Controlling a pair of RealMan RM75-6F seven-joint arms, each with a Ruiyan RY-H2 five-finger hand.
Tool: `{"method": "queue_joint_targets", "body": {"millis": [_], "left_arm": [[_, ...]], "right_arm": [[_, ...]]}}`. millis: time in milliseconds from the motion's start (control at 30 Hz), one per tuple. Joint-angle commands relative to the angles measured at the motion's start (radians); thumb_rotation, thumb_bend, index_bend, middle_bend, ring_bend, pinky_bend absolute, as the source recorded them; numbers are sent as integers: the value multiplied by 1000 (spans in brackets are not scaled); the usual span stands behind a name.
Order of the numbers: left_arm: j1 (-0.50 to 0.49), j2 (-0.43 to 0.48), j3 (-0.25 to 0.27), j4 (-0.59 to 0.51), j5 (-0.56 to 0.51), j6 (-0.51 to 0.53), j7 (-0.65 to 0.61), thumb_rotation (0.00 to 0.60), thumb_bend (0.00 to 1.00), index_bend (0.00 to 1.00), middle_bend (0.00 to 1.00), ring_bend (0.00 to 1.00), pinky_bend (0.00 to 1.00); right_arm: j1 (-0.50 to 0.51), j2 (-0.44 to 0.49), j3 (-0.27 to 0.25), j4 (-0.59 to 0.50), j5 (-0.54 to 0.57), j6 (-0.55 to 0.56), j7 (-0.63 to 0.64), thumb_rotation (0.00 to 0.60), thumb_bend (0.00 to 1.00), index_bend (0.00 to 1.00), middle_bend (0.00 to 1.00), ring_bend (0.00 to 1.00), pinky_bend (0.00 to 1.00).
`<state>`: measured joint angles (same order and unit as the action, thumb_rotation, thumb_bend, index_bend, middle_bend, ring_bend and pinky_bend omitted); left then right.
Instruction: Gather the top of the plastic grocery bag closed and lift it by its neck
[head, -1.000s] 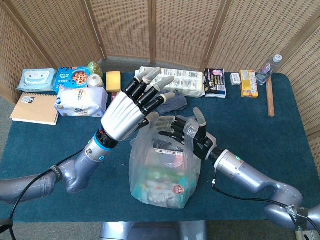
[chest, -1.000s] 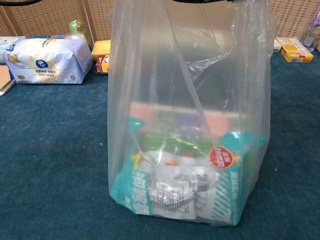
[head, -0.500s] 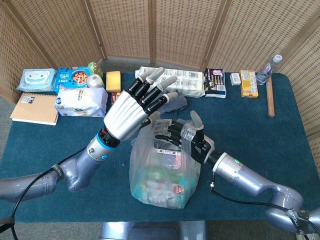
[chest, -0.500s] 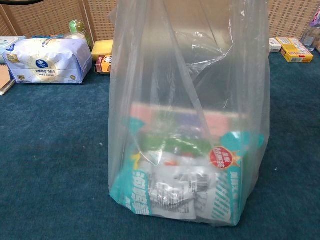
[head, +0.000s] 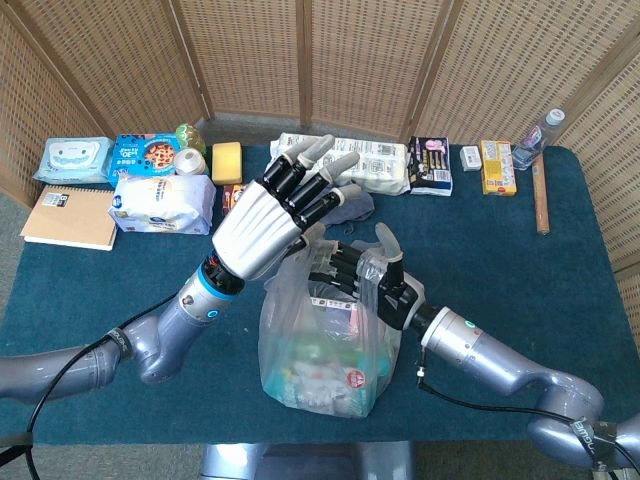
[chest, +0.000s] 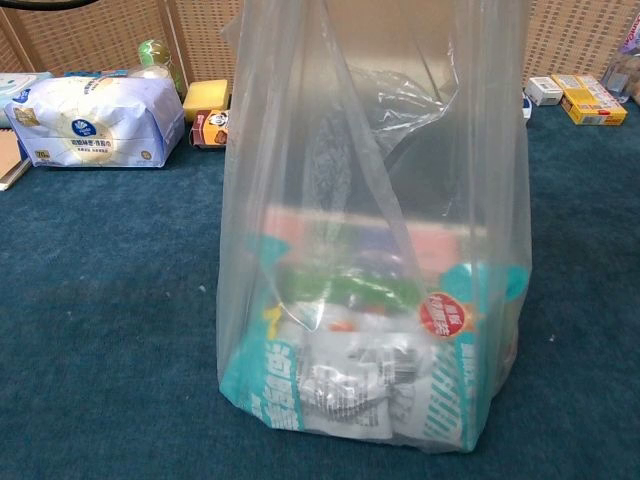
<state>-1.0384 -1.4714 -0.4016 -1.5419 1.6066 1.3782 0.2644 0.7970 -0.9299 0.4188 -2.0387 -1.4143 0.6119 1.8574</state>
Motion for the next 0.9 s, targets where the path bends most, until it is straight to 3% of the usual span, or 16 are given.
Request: {"method": "queue_joint_targets", "body": {"millis": [33, 900], "left_arm": [[-3, -2, -2, 1, -2, -1, 1, 600, 34, 252, 162, 0, 162], [-36, -30, -5, 27, -5, -17, 11, 600, 33, 240, 162, 0, 161]], "right_arm": [[4, -3, 1, -4, 8, -1, -5, 0, 124, 231, 233, 166, 89], [6, -8, 18, -33, 33, -6, 6, 0, 124, 229, 240, 166, 115]]}}
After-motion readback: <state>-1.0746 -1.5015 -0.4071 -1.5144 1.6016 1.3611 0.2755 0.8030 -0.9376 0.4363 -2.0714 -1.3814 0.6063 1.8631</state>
